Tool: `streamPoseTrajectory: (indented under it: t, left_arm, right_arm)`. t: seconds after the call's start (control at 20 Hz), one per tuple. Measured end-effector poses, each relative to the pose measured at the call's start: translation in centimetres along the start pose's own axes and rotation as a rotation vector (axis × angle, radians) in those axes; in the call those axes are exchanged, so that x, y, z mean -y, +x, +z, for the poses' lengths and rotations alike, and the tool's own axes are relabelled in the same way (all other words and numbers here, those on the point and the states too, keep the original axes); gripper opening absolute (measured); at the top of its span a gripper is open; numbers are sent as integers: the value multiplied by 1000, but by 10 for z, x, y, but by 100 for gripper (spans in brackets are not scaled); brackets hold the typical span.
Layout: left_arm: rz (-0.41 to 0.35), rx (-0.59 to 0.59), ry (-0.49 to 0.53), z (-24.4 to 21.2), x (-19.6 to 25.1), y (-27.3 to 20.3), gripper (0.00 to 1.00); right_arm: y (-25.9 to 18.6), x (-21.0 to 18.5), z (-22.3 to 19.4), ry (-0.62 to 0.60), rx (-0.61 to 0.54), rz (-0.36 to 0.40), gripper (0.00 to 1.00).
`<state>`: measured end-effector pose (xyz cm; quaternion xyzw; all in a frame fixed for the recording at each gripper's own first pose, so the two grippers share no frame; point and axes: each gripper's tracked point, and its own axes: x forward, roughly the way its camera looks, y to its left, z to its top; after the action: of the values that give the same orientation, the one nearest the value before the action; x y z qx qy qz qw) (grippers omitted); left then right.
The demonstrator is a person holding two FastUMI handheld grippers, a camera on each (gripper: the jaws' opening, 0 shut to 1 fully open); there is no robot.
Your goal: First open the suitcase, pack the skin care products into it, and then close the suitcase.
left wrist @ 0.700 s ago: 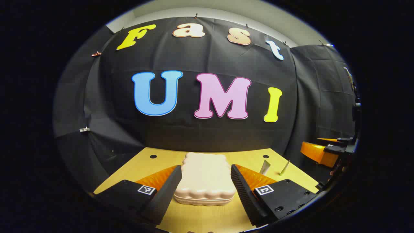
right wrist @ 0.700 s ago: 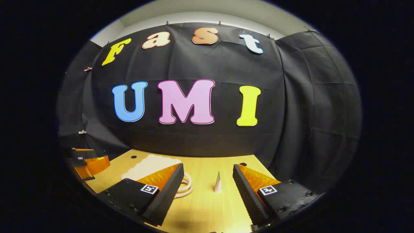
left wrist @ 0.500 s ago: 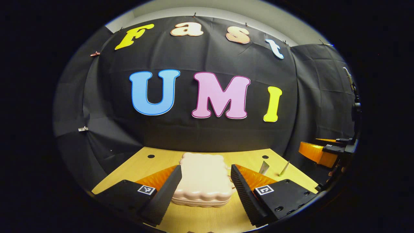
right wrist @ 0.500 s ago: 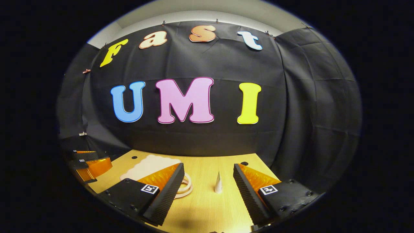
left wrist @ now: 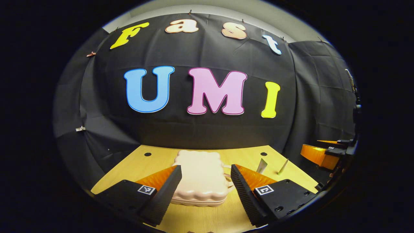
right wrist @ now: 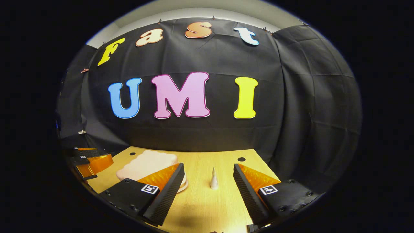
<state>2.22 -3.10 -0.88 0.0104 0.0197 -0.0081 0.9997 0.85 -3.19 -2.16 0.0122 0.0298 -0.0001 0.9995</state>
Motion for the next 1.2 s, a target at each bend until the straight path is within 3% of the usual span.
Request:
streamPoseTrajectory:
  t: [0.45, 0.8, 1.2]
  left_arm:
    - [-106, -64, 10, -7, 77, 74, 96]
    - [-165, -233, 74, -71, 135, 171, 96]
    - [-92, -430, 182, -165, 146, 248, 91]
  right_arm:
    - [15, 45, 3, 9, 2, -31, 96]
    - [30, 83, -25, -17, -51, -30, 96]
    - [47, 109, -68, 19, -138, -44, 96]
